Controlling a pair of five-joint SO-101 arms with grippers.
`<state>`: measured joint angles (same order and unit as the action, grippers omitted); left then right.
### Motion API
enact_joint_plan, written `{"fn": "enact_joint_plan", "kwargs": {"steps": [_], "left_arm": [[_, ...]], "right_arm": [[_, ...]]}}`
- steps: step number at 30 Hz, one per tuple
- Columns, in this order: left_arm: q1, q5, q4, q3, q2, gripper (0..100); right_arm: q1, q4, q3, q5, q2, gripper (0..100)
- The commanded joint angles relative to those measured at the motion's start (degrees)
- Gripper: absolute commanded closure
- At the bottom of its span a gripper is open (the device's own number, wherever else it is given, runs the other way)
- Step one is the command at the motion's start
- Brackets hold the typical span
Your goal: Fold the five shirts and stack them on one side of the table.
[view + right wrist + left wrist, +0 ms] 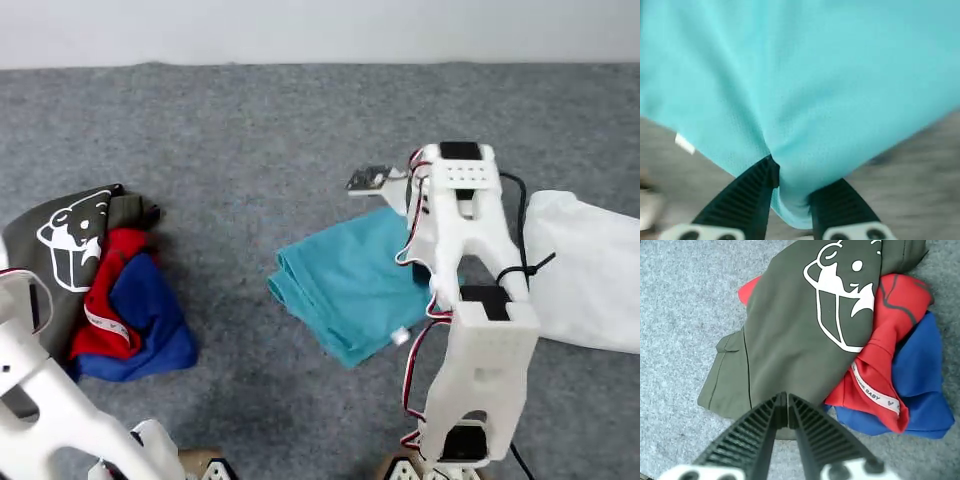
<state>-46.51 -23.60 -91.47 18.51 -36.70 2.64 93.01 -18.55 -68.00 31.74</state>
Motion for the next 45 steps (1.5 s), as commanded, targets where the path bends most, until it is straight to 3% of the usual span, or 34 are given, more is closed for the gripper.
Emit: {"fn": "enact_joint_plan", "kwargs": {"steps": [1, 5, 9, 12, 15, 22, 26, 28, 45], "left_arm": [[0.4, -0.7, 1.2, -0.5, -1.3, 98], [0.4, -0.7, 1.2, -0.5, -1.3, 98], [0.4, -0.7, 1.2, -0.3, -1.3, 98], [0.4, -0.7, 1.2, -0.3, -1.3, 98], [0.4, -0.7, 1.2, -0.3, -1.1, 98], [0.4, -0.7, 1.2, -0.3, -1.1, 98], [0.4, -0.7, 1.0, -0.3, -1.3, 98], [0.2, -0.7, 0.9, -0.3, -1.3, 98], [0.2, -0.7, 0.9, -0.2, -1.2, 98]], "right_arm": [[-0.6, -9.5, -5.0, -7.3, -3.7, 98.9], [0.3, -19.1, -4.9, -9.8, -3.3, 98.9], [0.4, -18.1, -5.3, -7.3, -3.8, 91.5], [0.2, -16.7, -5.3, 3.5, -6.5, 81.4], [1.4, -14.1, -5.3, 14.9, -10.2, 78.2], [7.4, 0.5, -5.3, 35.4, -16.7, 78.5], [11.3, 7.3, -4.9, 44.4, -17.0, 89.3], [12.3, 8.8, -4.8, 46.6, -16.4, 98.9], [12.6, 8.7, 9.7, 55.5, -4.8, 99.0]]}}
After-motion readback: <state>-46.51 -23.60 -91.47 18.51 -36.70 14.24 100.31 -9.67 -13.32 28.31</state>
